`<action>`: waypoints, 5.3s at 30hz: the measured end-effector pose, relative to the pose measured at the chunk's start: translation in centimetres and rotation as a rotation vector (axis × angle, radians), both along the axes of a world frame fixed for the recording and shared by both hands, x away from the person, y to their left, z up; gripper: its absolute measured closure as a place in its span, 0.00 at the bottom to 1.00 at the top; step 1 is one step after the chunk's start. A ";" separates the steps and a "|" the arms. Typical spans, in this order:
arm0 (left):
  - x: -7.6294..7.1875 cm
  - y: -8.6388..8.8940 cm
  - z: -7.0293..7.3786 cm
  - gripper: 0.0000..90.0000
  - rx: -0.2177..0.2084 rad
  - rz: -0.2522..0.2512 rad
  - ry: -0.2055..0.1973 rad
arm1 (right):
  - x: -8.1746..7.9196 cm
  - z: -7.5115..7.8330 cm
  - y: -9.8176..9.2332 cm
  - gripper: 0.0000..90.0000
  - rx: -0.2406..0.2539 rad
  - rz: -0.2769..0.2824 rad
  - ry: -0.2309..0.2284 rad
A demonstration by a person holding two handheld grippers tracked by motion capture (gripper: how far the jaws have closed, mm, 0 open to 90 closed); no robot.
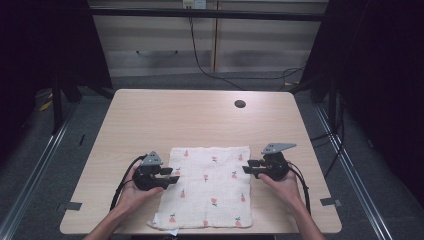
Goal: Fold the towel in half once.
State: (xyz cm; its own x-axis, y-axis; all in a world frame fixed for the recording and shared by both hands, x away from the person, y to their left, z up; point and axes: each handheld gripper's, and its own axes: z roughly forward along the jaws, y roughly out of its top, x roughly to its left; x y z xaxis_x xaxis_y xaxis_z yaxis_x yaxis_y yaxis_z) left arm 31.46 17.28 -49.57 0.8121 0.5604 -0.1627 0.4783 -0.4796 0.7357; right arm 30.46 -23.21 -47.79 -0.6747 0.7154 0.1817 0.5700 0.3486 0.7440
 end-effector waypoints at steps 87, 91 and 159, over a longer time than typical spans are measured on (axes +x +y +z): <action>9.6 -0.1 -0.9 0.74 -0.013 0.161 0.024 | 7.6 -1.5 0.0 0.99 0.036 -0.068 0.016; 9.5 -0.5 -1.1 0.78 0.003 0.161 0.011 | 7.6 -1.6 0.1 0.98 0.032 -0.063 0.010; 7.9 0.8 10.0 0.95 -0.213 0.126 -0.194 | 7.4 8.4 -1.1 0.99 0.109 -0.066 -0.170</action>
